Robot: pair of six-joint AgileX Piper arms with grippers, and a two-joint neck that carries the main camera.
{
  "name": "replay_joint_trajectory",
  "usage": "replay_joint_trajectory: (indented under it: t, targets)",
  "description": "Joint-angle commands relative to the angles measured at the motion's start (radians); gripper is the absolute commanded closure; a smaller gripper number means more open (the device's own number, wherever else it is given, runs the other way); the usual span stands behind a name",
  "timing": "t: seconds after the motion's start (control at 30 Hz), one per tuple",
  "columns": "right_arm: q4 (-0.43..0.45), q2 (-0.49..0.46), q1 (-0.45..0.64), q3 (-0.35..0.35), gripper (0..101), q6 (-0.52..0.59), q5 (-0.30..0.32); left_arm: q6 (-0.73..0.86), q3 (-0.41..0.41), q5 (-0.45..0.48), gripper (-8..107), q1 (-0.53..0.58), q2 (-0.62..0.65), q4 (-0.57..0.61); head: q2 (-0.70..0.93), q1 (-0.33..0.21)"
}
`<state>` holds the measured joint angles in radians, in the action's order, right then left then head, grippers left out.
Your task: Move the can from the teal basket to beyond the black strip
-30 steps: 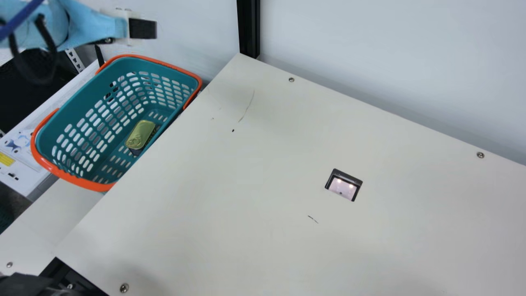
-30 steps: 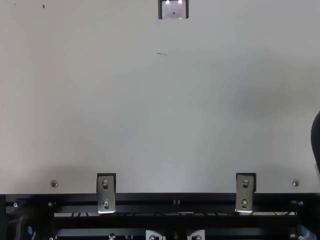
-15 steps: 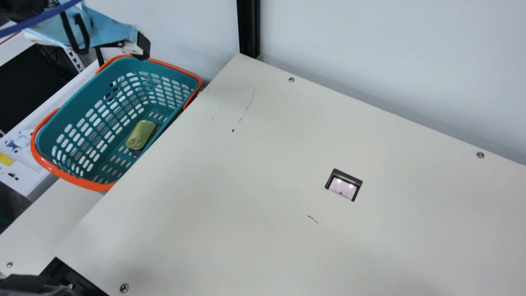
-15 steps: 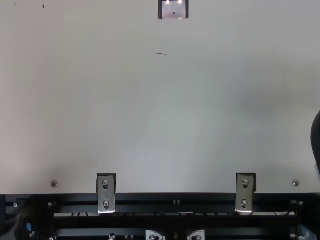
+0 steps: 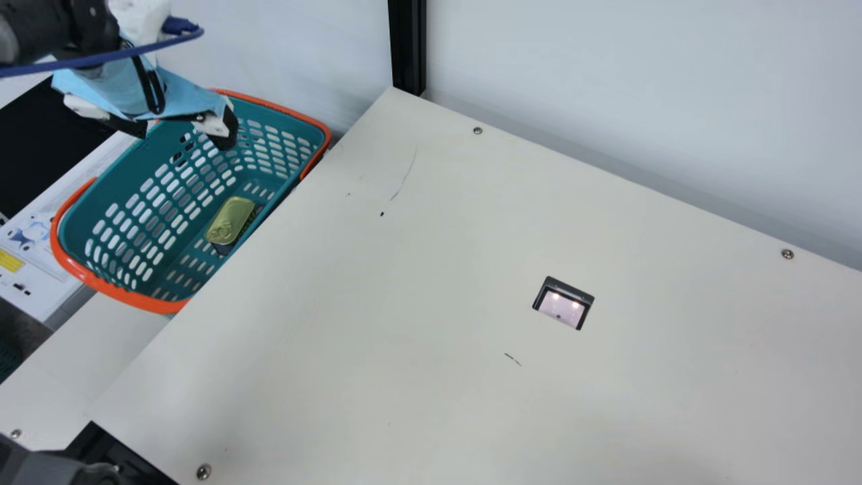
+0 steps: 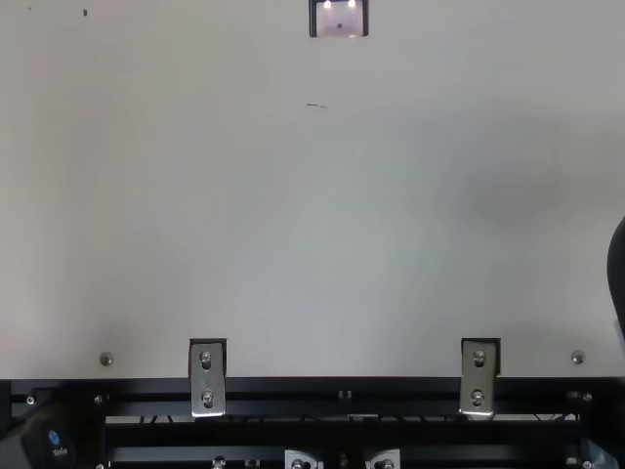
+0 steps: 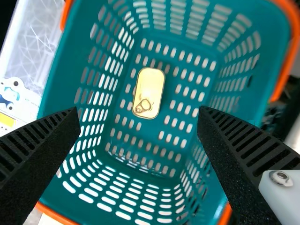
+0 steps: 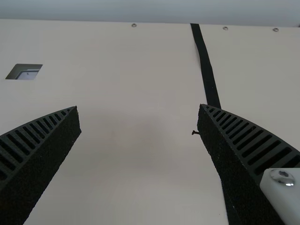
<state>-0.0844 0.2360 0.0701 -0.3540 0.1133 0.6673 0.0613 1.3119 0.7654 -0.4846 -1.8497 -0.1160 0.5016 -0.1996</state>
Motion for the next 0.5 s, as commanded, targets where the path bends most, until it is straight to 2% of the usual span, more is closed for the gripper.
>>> replay_joint_trajectory:
  t: [0.0,0.47]
  targets:
    - [0.000,0.000,0.000,0.000,0,0.000,0.000,0.030,-0.001,-0.021,9,-0.010,-0.044,0.003,0.022,-0.047]
    - [0.000,0.000,0.000,0.000,0,0.000,0.000,0.252,0.004,-0.182,9,-0.071,-0.257,0.067,0.022,-0.047]
